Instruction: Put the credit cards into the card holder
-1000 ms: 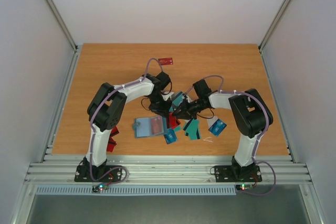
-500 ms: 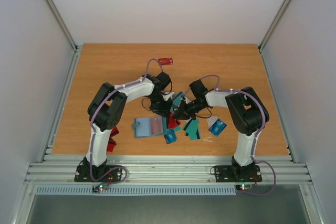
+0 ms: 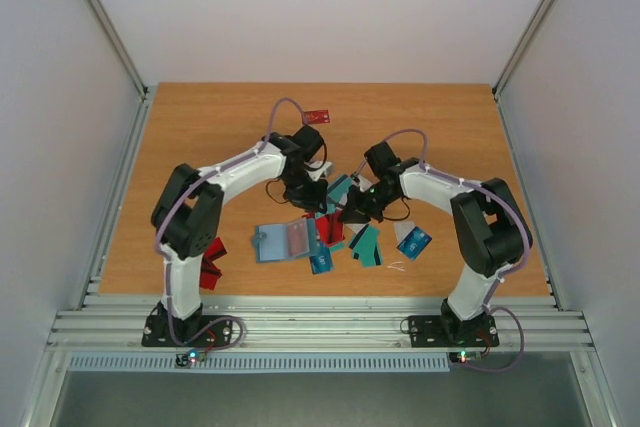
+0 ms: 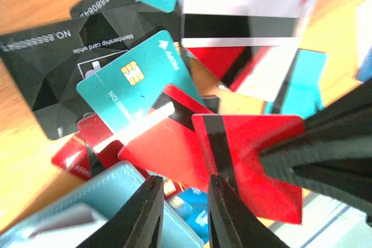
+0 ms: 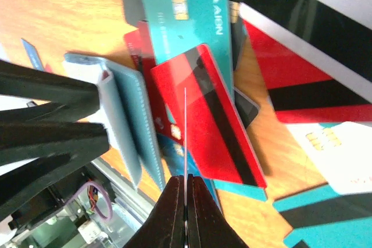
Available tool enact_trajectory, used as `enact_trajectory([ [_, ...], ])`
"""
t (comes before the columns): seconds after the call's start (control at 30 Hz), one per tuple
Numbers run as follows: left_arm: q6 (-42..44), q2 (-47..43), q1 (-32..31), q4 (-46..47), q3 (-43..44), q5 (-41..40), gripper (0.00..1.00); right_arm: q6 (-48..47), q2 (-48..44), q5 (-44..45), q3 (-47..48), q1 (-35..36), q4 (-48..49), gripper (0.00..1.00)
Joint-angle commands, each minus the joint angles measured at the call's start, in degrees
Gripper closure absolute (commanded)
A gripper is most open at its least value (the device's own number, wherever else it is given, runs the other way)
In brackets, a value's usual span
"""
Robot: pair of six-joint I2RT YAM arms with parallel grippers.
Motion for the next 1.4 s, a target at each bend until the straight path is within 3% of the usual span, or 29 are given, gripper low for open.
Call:
enact_trajectory([
  [0.0, -1.57, -9.16, 0.81, -0.96, -1.29, -1.81, 0.72, -3.21, -5.16, 2.66, 3.74, 0.08, -7.02, 0.99],
  [0.2, -1.6, -18.6, 3.21, -2.87, -6.81, -5.02, 0.61, -0.72, -10.02, 0.36, 5.23, 0.52, -6.12, 0.99],
  [0.4, -1.37, -29.44, 6.2, -4.22, -17.58, -11.53, 0.6, 4.41, -10.76, 0.33, 4.28, 5.72, 1.56, 0.99],
  [0.6, -6.11, -35.59, 8.61, 0.75, -29.74, -11.58, 0.62, 8.92, -5.65, 2.68, 5.31, 12.36, 10.9, 0.99],
  [0.77, -9.07, -35.96, 10.52, 3.88, -34.59, -11.54, 0.69, 10.79, -1.73, 4.31, 5.16, 14.94, 15.91, 0.99],
  [1.1, -9.58, -32.15, 13.74, 6.94, -36.97, -9.14, 0.81, 7.85, 3.21, 4.88, 5.12, 14.95, 16.87, 0.99],
  [1.37, -10.01, -28.89, 13.75, 10.55, -39.48, -4.82, 0.83, 6.68, 5.78, 3.3, 5.27, 15.02, 17.78, 0.99],
])
